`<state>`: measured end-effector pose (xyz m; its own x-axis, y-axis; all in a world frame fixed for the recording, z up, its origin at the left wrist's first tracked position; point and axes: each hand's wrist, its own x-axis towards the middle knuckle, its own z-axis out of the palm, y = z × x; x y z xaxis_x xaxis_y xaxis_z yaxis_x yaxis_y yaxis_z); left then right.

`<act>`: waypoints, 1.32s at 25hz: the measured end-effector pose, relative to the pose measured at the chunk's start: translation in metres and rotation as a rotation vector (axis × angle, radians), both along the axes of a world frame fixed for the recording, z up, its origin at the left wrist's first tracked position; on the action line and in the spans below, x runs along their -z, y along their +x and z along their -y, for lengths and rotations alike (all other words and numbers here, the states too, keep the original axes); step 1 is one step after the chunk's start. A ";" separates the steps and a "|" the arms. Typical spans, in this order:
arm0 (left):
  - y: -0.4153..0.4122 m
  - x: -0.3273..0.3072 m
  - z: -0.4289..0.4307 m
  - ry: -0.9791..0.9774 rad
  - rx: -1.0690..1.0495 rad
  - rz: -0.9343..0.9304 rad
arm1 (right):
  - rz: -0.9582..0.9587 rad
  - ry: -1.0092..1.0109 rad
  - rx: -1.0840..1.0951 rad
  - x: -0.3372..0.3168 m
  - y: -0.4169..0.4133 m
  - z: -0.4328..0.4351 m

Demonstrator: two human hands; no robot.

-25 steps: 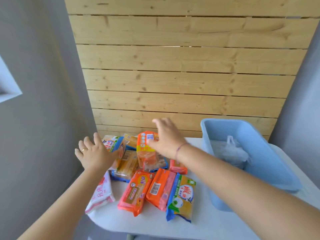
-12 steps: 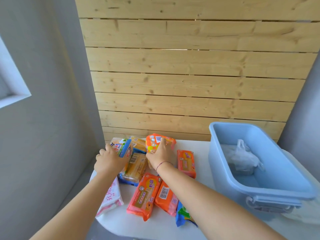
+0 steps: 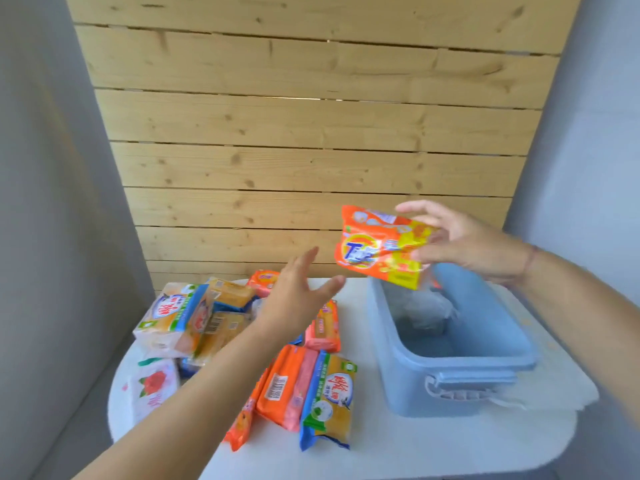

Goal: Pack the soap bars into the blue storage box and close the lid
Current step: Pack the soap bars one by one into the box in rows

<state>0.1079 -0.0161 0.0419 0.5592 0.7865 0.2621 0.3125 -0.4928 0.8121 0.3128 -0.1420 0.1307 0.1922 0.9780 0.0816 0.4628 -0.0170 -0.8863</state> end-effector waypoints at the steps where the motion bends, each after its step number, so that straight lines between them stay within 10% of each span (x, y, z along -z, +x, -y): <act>1: 0.015 -0.004 0.010 -0.013 0.075 0.004 | 0.024 -0.049 -0.011 -0.002 0.019 0.012; 10: 0.108 -0.015 0.027 0.396 0.449 -0.688 | 0.225 -0.415 -0.125 0.080 0.076 0.004; 15: 0.123 -0.007 0.021 0.555 0.429 -0.896 | 0.927 -0.511 -0.187 0.095 0.055 -0.013; 23: 0.100 0.011 0.023 -0.469 0.052 -0.165 | 1.134 -0.794 -0.028 0.114 0.035 -0.026; 33: 0.083 0.000 0.032 -0.561 0.091 -0.134 | 1.023 -0.875 -0.005 0.106 0.021 -0.030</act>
